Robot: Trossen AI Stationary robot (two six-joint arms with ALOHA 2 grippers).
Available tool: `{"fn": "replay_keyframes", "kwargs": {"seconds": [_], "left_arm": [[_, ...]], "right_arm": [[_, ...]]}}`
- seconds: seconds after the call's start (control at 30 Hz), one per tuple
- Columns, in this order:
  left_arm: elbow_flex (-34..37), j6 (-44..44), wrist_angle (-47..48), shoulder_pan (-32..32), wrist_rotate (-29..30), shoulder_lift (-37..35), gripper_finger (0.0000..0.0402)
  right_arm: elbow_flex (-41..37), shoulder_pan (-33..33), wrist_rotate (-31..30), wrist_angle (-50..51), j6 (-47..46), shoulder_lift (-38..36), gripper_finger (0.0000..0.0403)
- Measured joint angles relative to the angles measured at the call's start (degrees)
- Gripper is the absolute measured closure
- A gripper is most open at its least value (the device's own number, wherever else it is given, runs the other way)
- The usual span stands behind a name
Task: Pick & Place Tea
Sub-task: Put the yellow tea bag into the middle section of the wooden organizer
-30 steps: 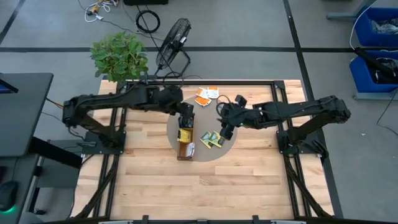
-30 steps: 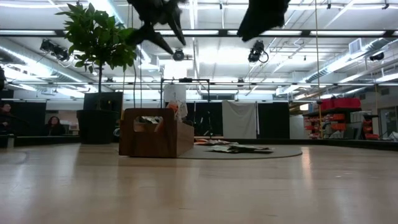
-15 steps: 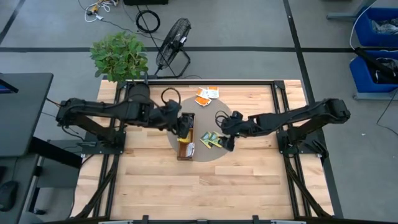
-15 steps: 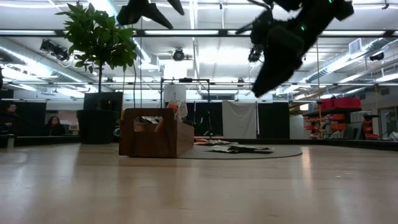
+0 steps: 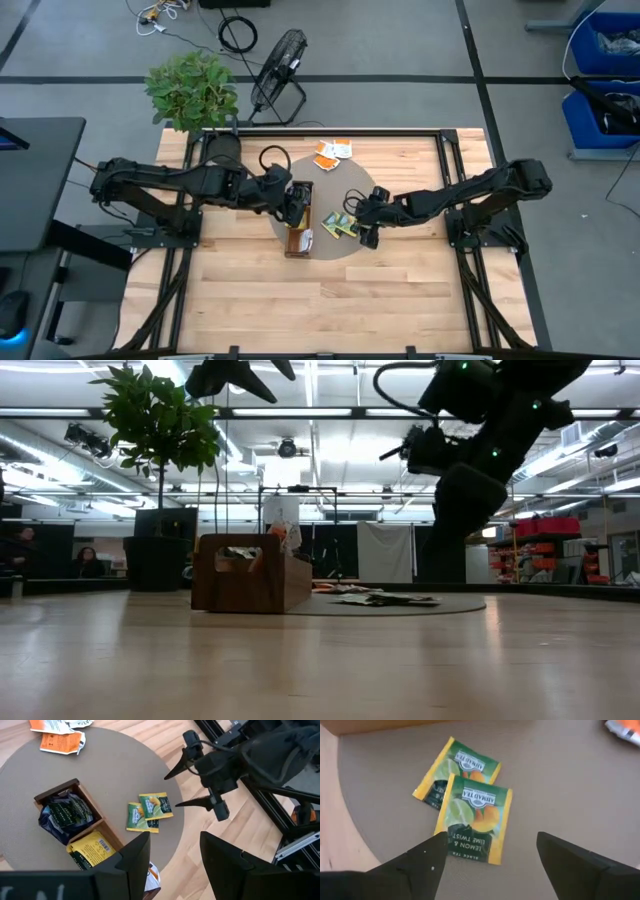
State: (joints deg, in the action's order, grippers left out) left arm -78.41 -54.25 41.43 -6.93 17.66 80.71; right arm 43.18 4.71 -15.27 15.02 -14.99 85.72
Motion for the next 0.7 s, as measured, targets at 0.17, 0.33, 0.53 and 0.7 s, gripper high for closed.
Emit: {"fn": "replay_keyframes", "kwargs": {"seconds": [0.17,0.33,0.53,0.7], "left_arm": [[0.02,-0.37,0.08,-0.46,0.31,0.0,0.0223],[0.04,-0.62,0.11,-0.45,0.69,0.02,0.0223],[0.04,-0.62,0.11,-0.45,0.77,0.02,0.0223],[0.04,-0.62,0.08,-0.39,0.78,0.02,0.0223]], "right_arm": [[0.0,-0.01,2.24,-2.35,-1.62,4.34,0.008],[0.0,0.0,2.41,-4.04,-1.45,8.37,0.0079],[0.15,0.0,2.23,-5.59,-2.57,10.51,0.0084],[0.14,0.0,2.4,-5.98,-1.94,10.57,0.0101]]}}
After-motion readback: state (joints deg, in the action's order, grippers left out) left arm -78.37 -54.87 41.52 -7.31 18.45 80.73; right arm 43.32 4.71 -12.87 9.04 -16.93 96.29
